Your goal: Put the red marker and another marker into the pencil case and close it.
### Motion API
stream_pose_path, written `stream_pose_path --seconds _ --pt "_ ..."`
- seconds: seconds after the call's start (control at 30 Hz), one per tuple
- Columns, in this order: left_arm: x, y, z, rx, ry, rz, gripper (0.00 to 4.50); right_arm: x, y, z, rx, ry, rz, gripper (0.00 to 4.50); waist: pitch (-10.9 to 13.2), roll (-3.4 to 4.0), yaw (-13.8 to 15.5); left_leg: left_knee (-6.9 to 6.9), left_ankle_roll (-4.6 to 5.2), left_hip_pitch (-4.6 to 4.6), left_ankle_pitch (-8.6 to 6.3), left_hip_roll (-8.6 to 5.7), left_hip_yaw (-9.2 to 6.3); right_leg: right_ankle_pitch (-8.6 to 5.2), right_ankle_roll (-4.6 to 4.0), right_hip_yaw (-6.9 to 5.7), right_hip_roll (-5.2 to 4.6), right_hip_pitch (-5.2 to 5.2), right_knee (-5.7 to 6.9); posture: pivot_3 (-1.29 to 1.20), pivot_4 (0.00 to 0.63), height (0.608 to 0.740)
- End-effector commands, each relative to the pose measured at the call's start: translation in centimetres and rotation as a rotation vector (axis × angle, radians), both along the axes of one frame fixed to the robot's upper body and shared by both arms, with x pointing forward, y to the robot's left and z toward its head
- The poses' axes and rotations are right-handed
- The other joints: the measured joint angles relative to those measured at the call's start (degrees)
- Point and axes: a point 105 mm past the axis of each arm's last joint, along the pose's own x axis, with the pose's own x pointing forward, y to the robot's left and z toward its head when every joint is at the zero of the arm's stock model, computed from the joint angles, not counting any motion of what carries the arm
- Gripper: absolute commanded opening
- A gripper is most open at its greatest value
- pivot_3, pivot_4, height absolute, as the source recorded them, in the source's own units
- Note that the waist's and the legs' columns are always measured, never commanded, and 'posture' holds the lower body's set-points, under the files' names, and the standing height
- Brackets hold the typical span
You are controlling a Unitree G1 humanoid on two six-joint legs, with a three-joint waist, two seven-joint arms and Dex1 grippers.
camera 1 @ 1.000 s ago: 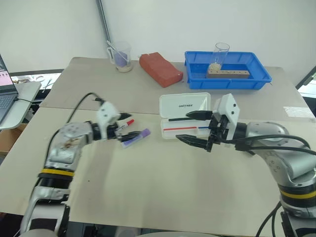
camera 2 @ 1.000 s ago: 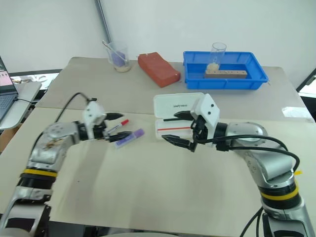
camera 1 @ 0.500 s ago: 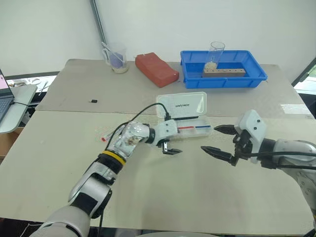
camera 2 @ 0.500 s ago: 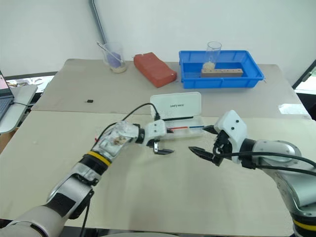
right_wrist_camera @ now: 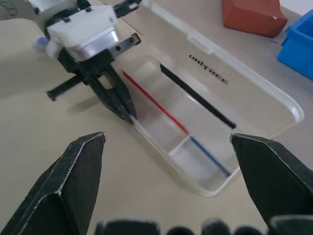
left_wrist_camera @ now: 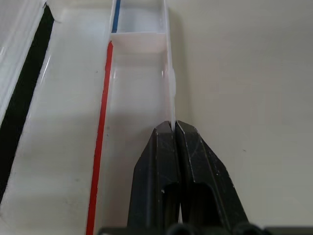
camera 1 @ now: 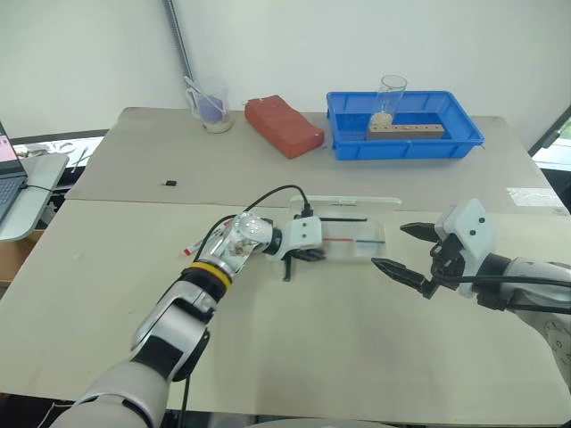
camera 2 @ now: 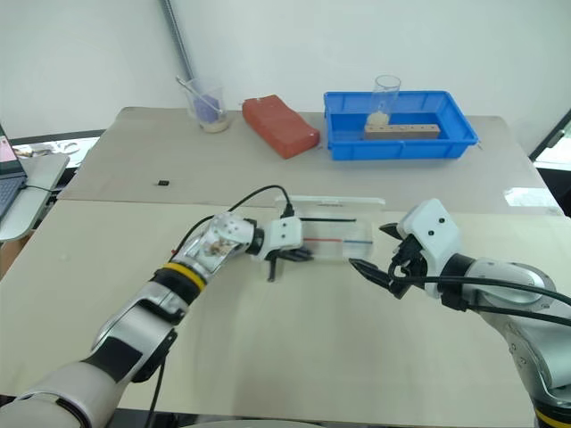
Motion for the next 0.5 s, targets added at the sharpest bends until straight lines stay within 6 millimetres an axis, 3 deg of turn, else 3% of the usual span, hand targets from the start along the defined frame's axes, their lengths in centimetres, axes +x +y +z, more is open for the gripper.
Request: stream_pose_path --seconds 0.03,0.2,0.47,0.5 --pt "-2.8 1.6 0.6 0.037 0.037 -0.074 0.04 -0.3 -0.2 1.1 -0.014 -0.033 0.021 4.5 0.0 0.07 -0.1 0.0 0.0 0.01 0.0 0.03 0.0 0.03 -0.06 0.0 0.02 0.0 0.01 0.0 0.15 0.74" --pt "-5.4 2.9 0.4 0.069 0.091 -0.03 0.04 -0.8 0.0 0.4 -0.018 0.009 0.059 4.5 -0.1 0.13 0.4 0.09 0.0 0.13 0.0 0.04 -0.03 -0.03 0.03 -0.01 0.02 0.19 0.02 0.0 0.15 0.74" --pt "-6.1 2.2 0.2 0.043 0.105 0.062 0.04 -1.2 0.4 -0.3 -0.013 0.05 0.1 4.5 -0.1 0.12 0.5 0.31 0.0 -0.03 0.0 0.01 -0.06 -0.17 0.27 -0.01 -0.03 0.21 0.01 0.0 0.15 0.74" --pt "-6.2 2.2 0.2 0.043 0.106 0.063 0.32 -1.2 0.4 -0.4 -0.014 0.054 0.105 4.5 -0.1 0.12 0.4 0.31 0.0 -0.03 0.0 0.01 -0.06 -0.16 0.27 -0.01 -0.03 0.2 0.01 0.0 0.15 0.74"
